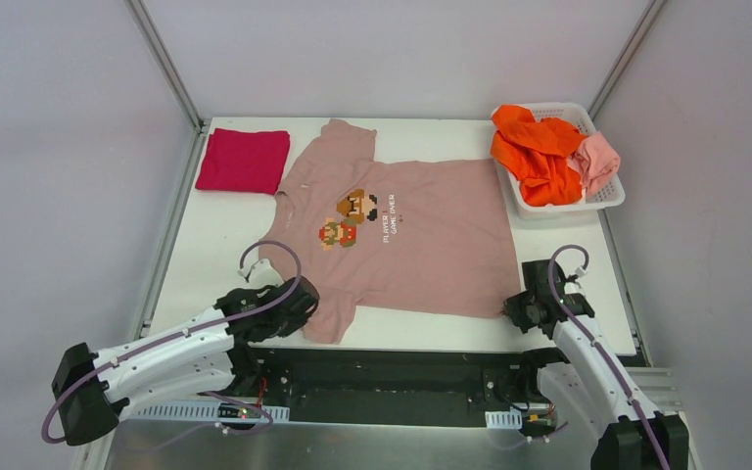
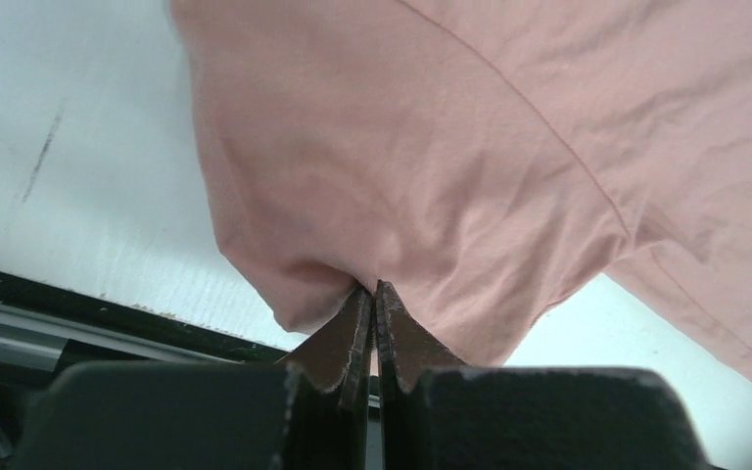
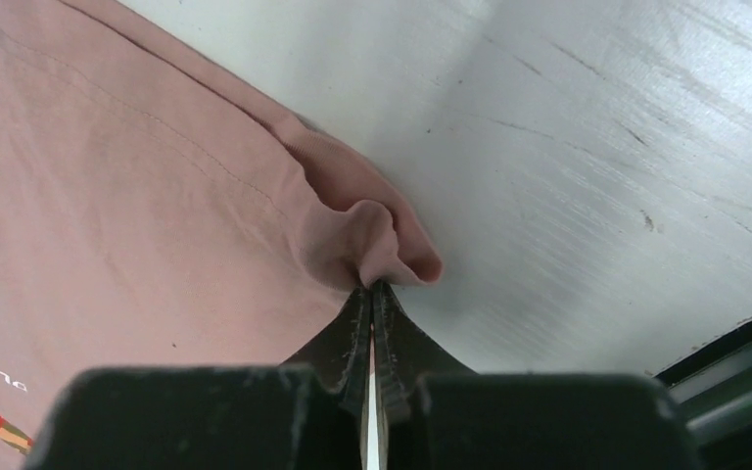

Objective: Fold and stack the t-shirts
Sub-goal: Grab the side of the flattened tshirt closest away from the robot with both arms

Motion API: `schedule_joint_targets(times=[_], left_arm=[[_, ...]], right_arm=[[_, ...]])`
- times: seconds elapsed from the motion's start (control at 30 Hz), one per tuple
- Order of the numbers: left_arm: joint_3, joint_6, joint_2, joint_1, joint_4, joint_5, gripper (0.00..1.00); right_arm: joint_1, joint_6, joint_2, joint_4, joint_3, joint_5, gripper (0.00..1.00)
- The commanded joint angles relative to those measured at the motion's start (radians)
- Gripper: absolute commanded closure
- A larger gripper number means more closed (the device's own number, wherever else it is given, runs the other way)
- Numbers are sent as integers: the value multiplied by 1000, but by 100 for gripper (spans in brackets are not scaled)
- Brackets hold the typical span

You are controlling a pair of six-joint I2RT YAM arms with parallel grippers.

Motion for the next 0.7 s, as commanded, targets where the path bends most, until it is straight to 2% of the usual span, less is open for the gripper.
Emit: schedule_joint_targets(times=[0.0, 0.23, 0.47, 0.67], left_arm=[[20, 50, -10, -7, 60, -62, 100], [173, 213, 78, 14, 113, -154, 100], [318, 410, 213, 184, 180, -100, 100], [386, 533, 292, 295, 278, -30, 100]], right_arm=[[2, -36, -9, 12, 13, -14, 100], [1, -143, -3, 45, 125, -31, 100], [1, -202, 103, 150, 232, -56, 100], [2, -250, 192, 215, 328, -5, 100]])
